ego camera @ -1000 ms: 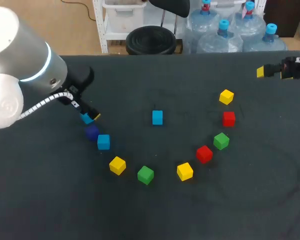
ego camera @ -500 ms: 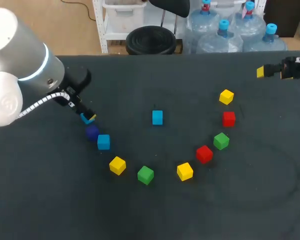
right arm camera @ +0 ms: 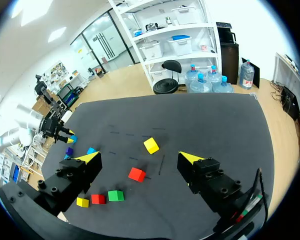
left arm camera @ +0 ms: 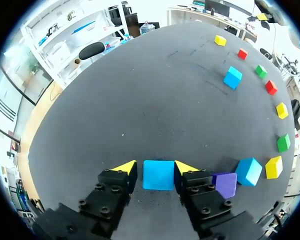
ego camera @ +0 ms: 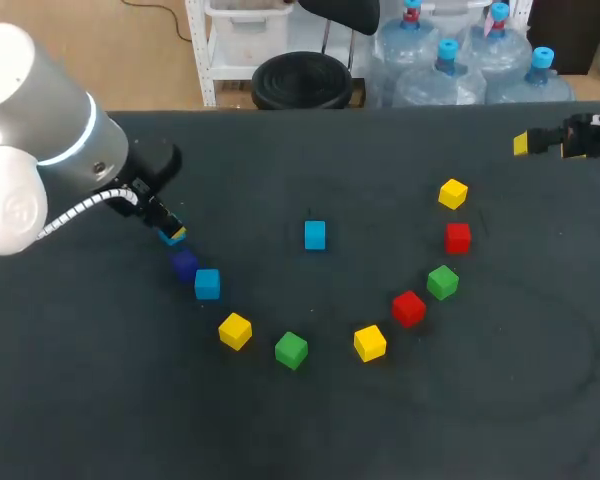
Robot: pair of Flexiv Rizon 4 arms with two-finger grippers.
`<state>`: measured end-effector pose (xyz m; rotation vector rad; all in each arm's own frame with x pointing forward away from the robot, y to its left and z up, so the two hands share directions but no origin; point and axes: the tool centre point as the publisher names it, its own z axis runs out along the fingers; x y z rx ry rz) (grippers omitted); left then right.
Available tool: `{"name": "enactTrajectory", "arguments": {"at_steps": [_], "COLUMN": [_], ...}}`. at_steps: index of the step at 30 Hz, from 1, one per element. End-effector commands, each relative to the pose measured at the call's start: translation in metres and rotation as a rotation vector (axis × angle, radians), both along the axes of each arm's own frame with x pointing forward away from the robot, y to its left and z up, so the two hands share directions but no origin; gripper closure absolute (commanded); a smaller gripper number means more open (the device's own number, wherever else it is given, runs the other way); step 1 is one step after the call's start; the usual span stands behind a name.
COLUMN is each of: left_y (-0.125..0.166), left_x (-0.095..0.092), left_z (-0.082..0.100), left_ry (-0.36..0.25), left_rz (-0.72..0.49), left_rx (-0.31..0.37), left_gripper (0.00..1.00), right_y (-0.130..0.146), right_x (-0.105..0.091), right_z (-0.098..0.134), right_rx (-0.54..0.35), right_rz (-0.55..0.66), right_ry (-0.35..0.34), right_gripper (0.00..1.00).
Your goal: Place the blue cubes, place green cubes on the blue cubes, place the yellow cubes on the green cubes, then place the red cubes on the yellow cubes, and place purple cube on the red cubes.
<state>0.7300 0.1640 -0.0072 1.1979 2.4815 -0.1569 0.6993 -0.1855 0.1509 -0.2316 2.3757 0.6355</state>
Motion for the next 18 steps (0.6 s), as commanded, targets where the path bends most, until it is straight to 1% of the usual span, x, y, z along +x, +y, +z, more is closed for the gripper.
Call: {"name": "enactTrajectory", "arguments": {"at_steps": [1, 3, 4, 8, 9, 10, 14, 18], "left_y": [0.002, 0.001, 0.001, -0.001, -0.001, -0.003, -0.009, -0.019], "left_x": [0.0, -0.001, -0.002, -0.003, -0.003, -0.003, -0.001, 0.002], "left_z": [-0.003, -0.005, -0.005, -0.005, -0.004, -0.003, 0.002, 0.013], "left_ry": [0.0, 0.004, 0.005, 0.01, 0.01, 0.009, -0.002, -0.02], "left_rz": [-0.006, -0.006, -0.006, -0.004, -0.004, -0.005, -0.024, -0.053], "left_rx": [-0.012, -0.016, -0.017, -0.023, -0.024, -0.025, -0.021, -0.018], "left_gripper": [0.56, 0.58, 0.6, 0.88, 0.98, 1.0, 1.0, 1.0], "right_y": [0.001, 0.001, 0.001, 0.001, 0.001, 0.001, 0.001, 0.001], "right_x": [0.0, 0.0, 0.0, 0.0, 0.0, 0.0, 0.0, 0.0], "right_z": [0.0, 0.0, 0.0, 0.0, 0.0, 0.0, 0.0, 0.0], "right_rx": [-0.002, -0.002, -0.002, -0.002, -0.002, -0.002, -0.002, -0.002], "right_rz": [-0.002, -0.002, -0.002, -0.002, -0.002, -0.002, -0.002, -0.002], "right_ry": [0.0, 0.0, 0.0, 0.0, 0.0, 0.0, 0.0, 0.0], "right_gripper": [0.0, 0.0, 0.0, 0.0, 0.0, 0.0, 0.0, 0.0]}}
